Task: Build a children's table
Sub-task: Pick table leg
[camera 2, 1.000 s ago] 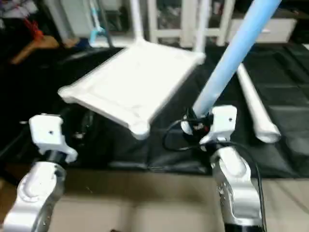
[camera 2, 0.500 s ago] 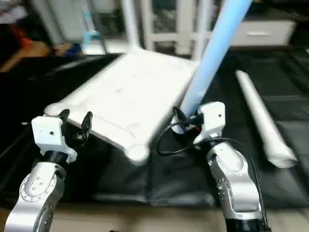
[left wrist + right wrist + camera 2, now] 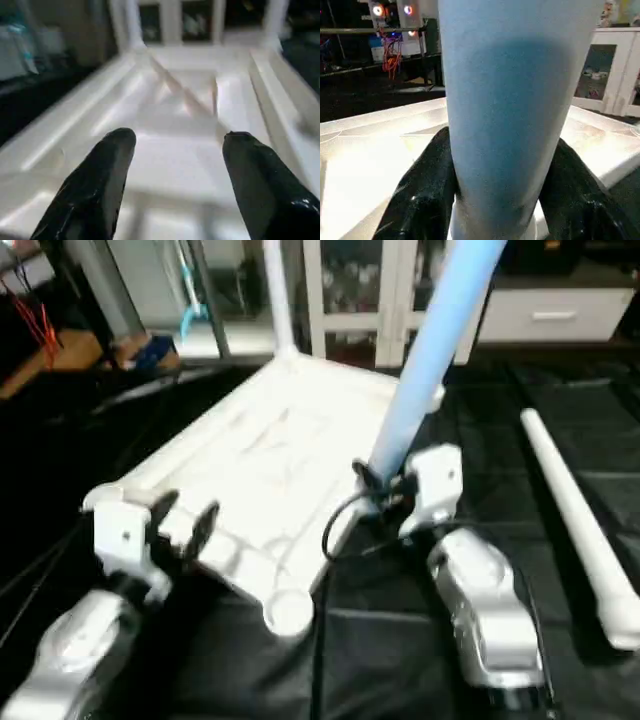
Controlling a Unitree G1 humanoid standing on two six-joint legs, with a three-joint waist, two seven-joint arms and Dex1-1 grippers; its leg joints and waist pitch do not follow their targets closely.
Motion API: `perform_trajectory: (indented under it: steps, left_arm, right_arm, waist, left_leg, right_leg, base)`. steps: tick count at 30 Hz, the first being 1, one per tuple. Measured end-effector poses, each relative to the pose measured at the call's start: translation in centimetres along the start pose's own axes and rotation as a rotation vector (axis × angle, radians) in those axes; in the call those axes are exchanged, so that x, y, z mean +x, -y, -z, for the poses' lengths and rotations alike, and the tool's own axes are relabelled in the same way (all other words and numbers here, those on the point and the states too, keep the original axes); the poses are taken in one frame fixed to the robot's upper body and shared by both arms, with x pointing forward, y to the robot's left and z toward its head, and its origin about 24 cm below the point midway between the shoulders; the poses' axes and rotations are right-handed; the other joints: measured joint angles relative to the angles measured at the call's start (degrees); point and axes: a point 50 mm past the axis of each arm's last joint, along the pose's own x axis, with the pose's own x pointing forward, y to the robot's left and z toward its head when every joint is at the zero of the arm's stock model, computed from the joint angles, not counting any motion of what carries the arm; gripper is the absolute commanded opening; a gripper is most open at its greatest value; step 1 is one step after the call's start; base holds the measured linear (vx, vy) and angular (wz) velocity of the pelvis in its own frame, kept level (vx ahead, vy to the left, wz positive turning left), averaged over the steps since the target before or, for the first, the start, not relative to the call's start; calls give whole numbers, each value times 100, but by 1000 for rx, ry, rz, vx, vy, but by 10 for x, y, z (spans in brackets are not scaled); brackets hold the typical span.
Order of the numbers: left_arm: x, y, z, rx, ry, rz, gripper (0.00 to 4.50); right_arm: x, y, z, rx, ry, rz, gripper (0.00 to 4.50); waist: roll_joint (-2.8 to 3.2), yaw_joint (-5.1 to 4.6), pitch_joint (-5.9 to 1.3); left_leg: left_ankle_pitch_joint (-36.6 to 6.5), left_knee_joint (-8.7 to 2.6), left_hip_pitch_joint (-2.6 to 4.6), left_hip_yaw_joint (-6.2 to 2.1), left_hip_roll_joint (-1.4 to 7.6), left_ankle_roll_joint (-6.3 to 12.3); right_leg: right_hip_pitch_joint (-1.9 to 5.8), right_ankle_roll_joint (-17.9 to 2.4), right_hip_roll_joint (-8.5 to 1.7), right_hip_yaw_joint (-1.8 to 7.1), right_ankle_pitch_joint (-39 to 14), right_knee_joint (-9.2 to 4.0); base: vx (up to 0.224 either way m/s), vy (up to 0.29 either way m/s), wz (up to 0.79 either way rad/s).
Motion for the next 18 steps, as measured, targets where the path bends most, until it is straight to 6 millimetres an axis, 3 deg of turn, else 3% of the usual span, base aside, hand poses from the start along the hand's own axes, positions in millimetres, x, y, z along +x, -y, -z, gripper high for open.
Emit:
perform_trajectory:
  steps: [1,3,8,10,18]
  left_arm:
    - [-2,-3,4,14,-31,16,321]
    - [-6,-8,8,26,-66,32,321]
    - [-9,-15,13,52,-150,94,321]
    - [-8,-15,18,52,-179,117,321]
    - [5,-1,14,66,-199,268,321]
  right_arm:
    - [1,-2,1,-2,-5,-17,186]
    - [2,-4,2,-4,-14,-41,186]
    - [7,0,-1,-19,-14,-41,186]
    - [7,1,-1,-19,-14,-38,186]
    - [12,6,-6,-34,-4,-32,186]
  waist:
    - [-5,9,2]
    - [-8,41,5]
    - [-95,88,63]
    - [-139,92,93]
    - [-155,82,103]
  left_leg:
    - [1,2,-43,31,26,4]
    - [-16,1,-55,67,28,78]
    - [-16,-47,4,346,63,89]
    - [-16,-67,29,420,70,89]
    - [-13,-77,24,500,82,95]
  right_leg:
    - [-11,21,-12,-20,33,-54]
    - [3,-26,-30,-17,42,-117]
    - [33,-30,-180,-19,50,-112]
    - [48,-12,-216,-11,40,-119]
    - [40,-1,-232,24,87,-178]
  base:
    - [60,59,2]
    - [2,66,6]
    - [-46,49,7]
    - [0,0,0]
    - [0,0,0]
